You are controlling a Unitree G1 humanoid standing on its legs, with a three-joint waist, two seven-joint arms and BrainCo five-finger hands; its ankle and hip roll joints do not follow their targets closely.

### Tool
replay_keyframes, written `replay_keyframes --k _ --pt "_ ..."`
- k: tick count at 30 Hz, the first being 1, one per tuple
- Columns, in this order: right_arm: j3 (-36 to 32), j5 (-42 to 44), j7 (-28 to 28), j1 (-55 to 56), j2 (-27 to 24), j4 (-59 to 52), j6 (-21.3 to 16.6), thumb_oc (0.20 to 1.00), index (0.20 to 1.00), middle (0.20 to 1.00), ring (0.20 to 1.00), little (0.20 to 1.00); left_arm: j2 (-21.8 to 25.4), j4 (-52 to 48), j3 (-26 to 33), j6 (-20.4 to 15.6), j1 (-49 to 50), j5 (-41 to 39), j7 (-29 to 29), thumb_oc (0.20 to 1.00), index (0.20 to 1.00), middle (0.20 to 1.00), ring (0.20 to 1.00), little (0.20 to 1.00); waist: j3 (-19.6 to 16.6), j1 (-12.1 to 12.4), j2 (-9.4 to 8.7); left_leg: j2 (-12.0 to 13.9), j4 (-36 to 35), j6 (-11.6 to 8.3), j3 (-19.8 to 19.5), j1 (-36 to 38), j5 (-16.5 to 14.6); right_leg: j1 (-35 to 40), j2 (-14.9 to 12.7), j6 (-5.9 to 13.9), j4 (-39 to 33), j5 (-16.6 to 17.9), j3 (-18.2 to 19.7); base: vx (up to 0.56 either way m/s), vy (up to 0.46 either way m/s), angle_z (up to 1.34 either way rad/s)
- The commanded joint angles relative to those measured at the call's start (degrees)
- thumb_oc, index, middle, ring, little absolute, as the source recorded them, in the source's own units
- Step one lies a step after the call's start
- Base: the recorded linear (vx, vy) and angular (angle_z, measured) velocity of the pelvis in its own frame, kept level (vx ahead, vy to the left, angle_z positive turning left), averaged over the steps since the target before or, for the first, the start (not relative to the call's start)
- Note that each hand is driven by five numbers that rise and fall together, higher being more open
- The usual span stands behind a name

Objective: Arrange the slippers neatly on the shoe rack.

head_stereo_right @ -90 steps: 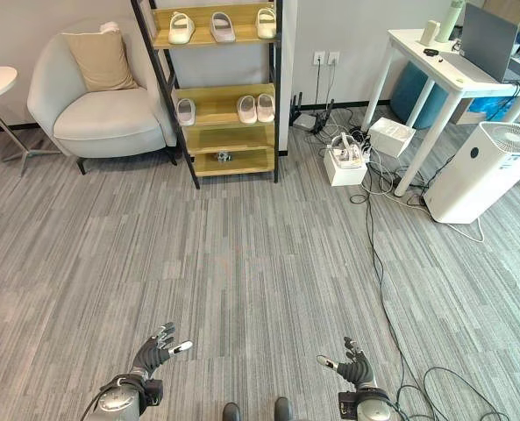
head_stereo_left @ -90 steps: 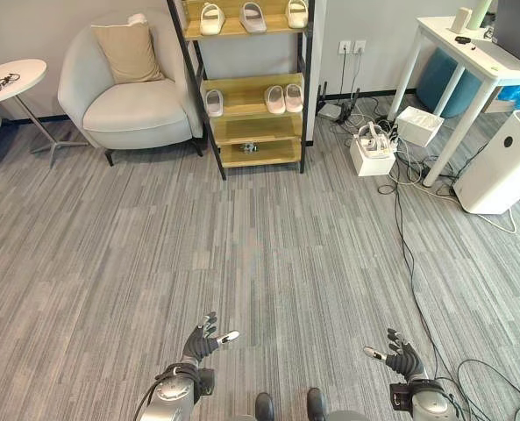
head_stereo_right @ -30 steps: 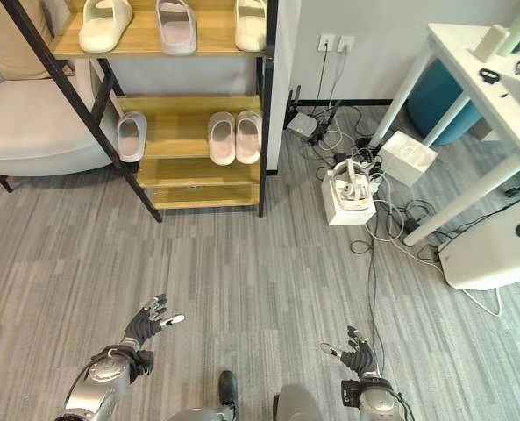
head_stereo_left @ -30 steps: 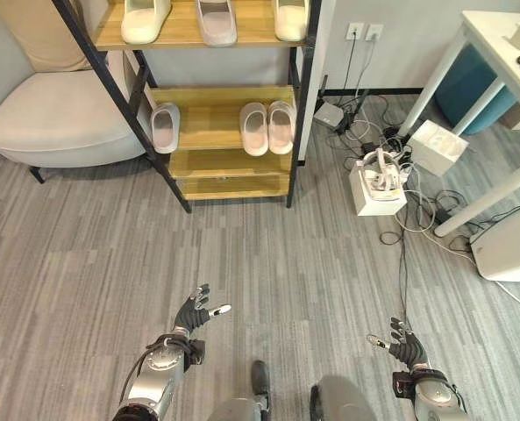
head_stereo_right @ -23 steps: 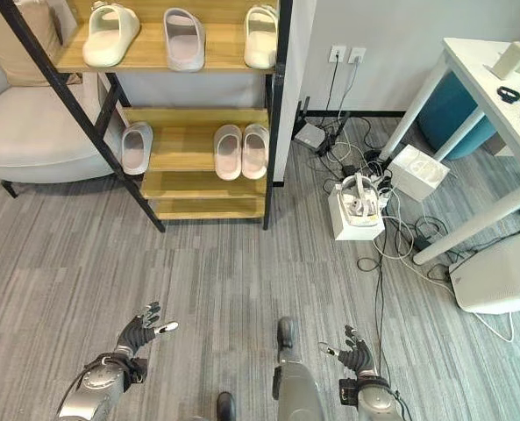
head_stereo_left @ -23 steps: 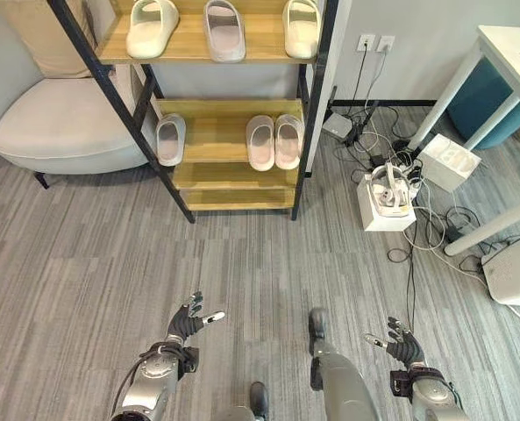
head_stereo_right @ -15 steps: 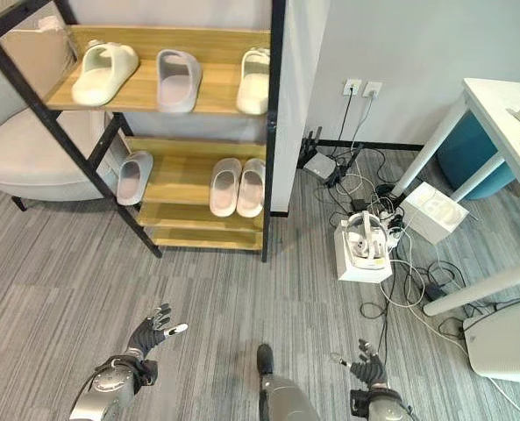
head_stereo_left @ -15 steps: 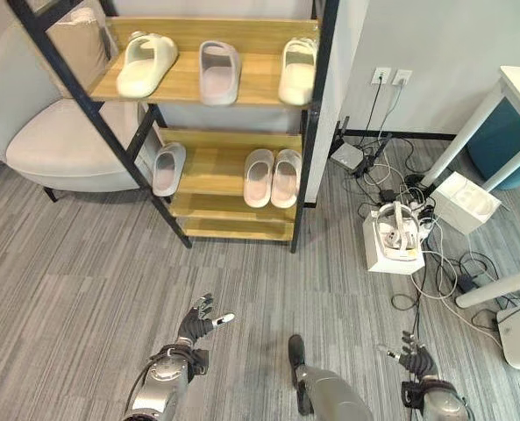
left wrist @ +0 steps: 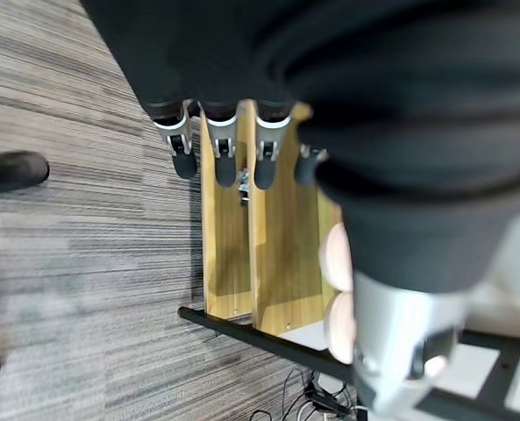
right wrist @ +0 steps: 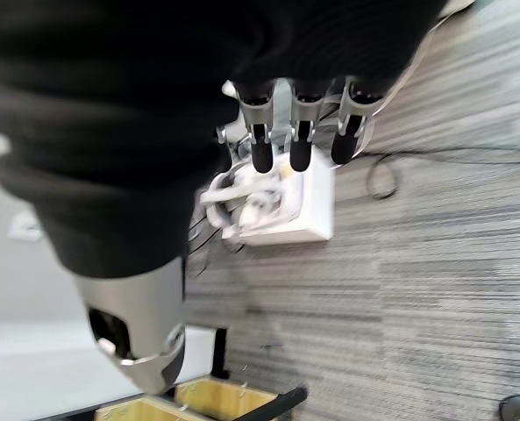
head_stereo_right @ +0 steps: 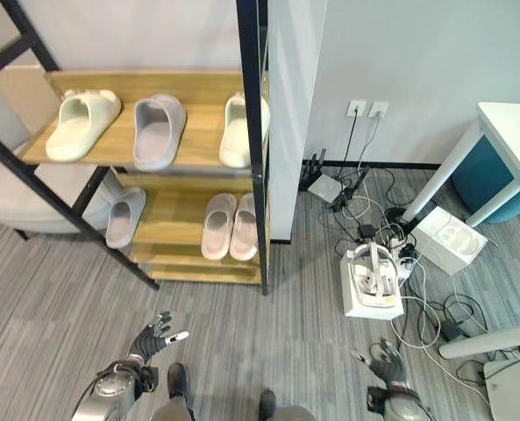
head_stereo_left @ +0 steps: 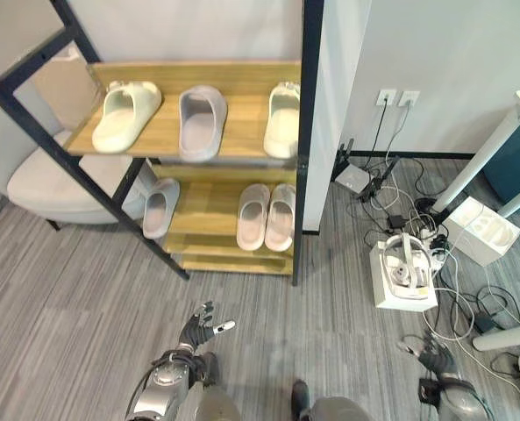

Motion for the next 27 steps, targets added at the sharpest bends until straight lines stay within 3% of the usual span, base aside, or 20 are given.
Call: replay_keyframes --k 1,2,5,8,9,11,12,13,15,16,18,20,21,23,24,27 --pt "0.74 0.25 0.24 -2.21 1.81 -2.52 -0.90 1.000 1.000 1.000 1.000 1.000 2.70 -4.49 1.37 -2.14 -2.53 -0.84 -0.25 1.000 1.000 1.000 1.000 1.000 0.05 -0.15 -3.76 -4.09 0.93 0.49 2.40 2.24 -3.90 0.40 -17.80 11.87 1.03 6.01 9.43 0.14 0.569 -0.13" --pt "1.83 0.13 0.37 -2.50 2.96 -2.53 -0.97 1.000 1.000 1.000 1.000 1.000 3.60 -4.61 1.55 -2.17 -2.37 -0.82 -0.34 1.000 1.000 1.000 1.000 1.000 0.43 0.45 -4.33 -5.63 2.08 2.04 3.76 2.18 -5.90 -1.47 -18.92 11.80 2.47 8.84 9.73 0.02 0.301 -0.05" --pt "3.13 -0.46 0.42 -3.23 3.82 -2.12 -0.92 1.000 1.000 1.000 1.000 1.000 4.05 -4.48 2.09 -1.95 -1.93 -0.78 -0.19 1.000 1.000 1.000 1.000 1.000 0.74 1.10 -4.22 -6.27 2.69 3.17 4.78 2.51 -7.26 -2.55 -18.98 11.42 3.67 8.96 7.97 0.03 0.285 0.03" --pt "3.72 -0.29 1.10 -3.29 4.20 -2.34 -0.92 1.000 1.000 1.000 1.000 1.000 4.37 -5.07 3.15 -1.61 -0.88 -0.82 -0.74 1.000 1.000 1.000 1.000 1.000 0.72 0.98 -3.27 -8.20 0.42 4.49 5.70 5.58 -7.87 -4.31 -12.77 10.35 3.31 4.52 7.69 0.08 0.188 -0.01" --pt "3.73 -0.29 1.10 -3.27 4.19 -2.34 -0.92 1.000 1.000 1.000 1.000 1.000 4.36 -5.10 3.16 -1.59 -0.84 -0.82 -0.75 1.000 1.000 1.000 1.000 1.000 0.87 0.95 -3.27 -8.20 0.30 4.46 5.68 5.84 -7.89 -4.12 -12.77 10.34 3.38 4.41 7.65 0.07 0.090 0.10" --pt "4.26 -0.26 0.79 -3.71 3.89 -1.98 -0.97 1.000 1.000 1.000 1.000 1.000 4.36 -5.13 3.16 -1.31 -0.38 -0.87 -0.97 1.000 1.000 1.000 1.000 1.000 1.04 1.10 -2.92 -9.28 -2.47 4.73 6.56 9.34 -8.31 -5.43 -8.96 9.62 0.52 2.94 2.99 0.10 0.045 -0.18" --pt "4.26 -0.26 0.79 -3.71 3.89 -1.98 -0.97 1.000 1.000 1.000 1.000 1.000 4.36 -5.13 3.16 -1.31 -0.39 -0.87 -0.97 1.000 1.000 1.000 1.000 1.000 1.08 1.09 -2.92 -9.28 -2.48 4.73 6.54 9.38 -8.30 -5.38 -8.96 9.62 0.50 2.94 2.97 0.13 -0.012 -0.31" --pt "4.70 -0.53 0.46 -3.70 3.75 -2.25 -1.22 1.000 1.000 1.000 1.000 1.000 4.05 -5.30 2.99 -1.09 -0.56 -1.13 -0.84 1.000 1.000 1.000 1.000 1.000 1.47 0.90 -3.04 -9.95 -2.80 4.56 6.57 11.31 -9.05 -7.37 -6.34 8.73 -0.90 2.71 -1.04 0.07 -0.021 -0.07" --pt "4.67 -0.63 0.47 -3.39 3.57 -2.60 -1.19 1.000 1.000 1.000 1.000 1.000 4.03 -5.69 3.03 -1.08 -0.48 -1.24 -0.91 1.000 1.000 1.000 1.000 1.000 1.80 0.55 -3.09 -9.99 -2.35 4.47 6.35 11.70 -9.51 -6.79 -6.06 8.48 -1.32 2.35 -1.68 0.09 -0.071 0.16" --pt "4.34 -0.02 0.59 -2.95 3.30 -2.23 -1.52 1.000 1.000 1.000 1.000 1.000 3.52 -6.31 3.26 -1.34 -0.37 -0.94 -1.40 1.000 1.000 1.000 1.000 1.000 1.78 0.26 -4.11 -10.21 1.45 4.08 5.71 11.31 -10.85 -4.53 -5.22 7.33 -3.03 1.98 0.58 0.09 -0.098 0.38" --pt "4.35 0.23 0.76 -2.94 2.77 -1.96 -1.71 1.000 1.000 1.000 1.000 1.000 3.19 -6.86 3.52 -1.27 0.00 -1.52 -1.63 1.000 1.000 1.000 1.000 1.000 2.09 0.64 -4.52 -9.82 6.10 3.42 5.62 10.87 -11.85 -2.83 -4.87 6.29 -3.57 1.86 1.45 0.12 -0.129 0.38" --pt "4.23 0.74 0.83 -3.11 2.36 -1.93 -1.81 1.000 1.000 1.000 1.000 1.000 3.00 -6.85 3.34 -1.27 0.07 -1.80 -1.71 1.000 1.000 1.000 1.000 1.000 2.47 0.97 -4.67 -9.32 10.08 3.08 5.05 9.88 -11.55 -1.77 -4.62 5.65 -4.07 1.99 1.74 0.08 -0.089 0.03" --pt "4.24 1.36 0.52 -3.88 1.49 -1.70 -1.89 1.000 1.000 1.000 1.000 1.000 2.27 -6.74 2.61 -1.41 -0.66 -2.74 -1.39 1.000 1.000 1.000 1.000 1.000 2.99 1.54 -4.91 -8.77 14.79 2.53 2.34 5.70 -9.71 -0.19 -4.79 4.76 -4.57 1.01 1.97 0.06 -0.004 -0.02" --pt "3.98 1.58 0.54 -3.90 1.29 -1.54 -1.86 1.000 1.000 1.000 1.000 1.000 2.23 -6.69 2.31 -1.36 -0.75 -2.67 -1.48 1.000 1.000 1.000 1.000 1.000 2.71 1.47 -4.95 -8.13 12.43 2.67 2.40 5.59 -9.95 0.17 -5.12 4.98 -4.73 0.68 1.85 0.09 0.046 0.00" --pt "3.76 1.73 0.45 -3.76 0.81 -1.70 -1.99 1.000 1.000 1.000 1.000 1.000 2.19 -6.53 1.98 -1.17 -0.77 -2.48 -1.55 1.000 1.000 1.000 1.000 1.000 2.11 1.53 -4.66 -6.15 7.88 2.14 2.24 5.91 -7.69 0.51 -5.40 5.33 -4.83 0.18 1.72 0.08 0.069 -0.08" --pt "3.73 1.84 0.29 -3.65 0.65 -1.68 -2.04 1.000 1.000 1.000 1.000 1.000 2.11 -6.35 1.76 -1.12 -0.86 -2.18 -1.36 1.000 1.000 1.000 1.000 1.000 1.96 1.58 -4.34 -4.68 4.31 1.53 2.06 5.64 -4.97 0.70 -5.55 5.44 -4.58 -0.53 1.65 0.08 0.112 -0.04"
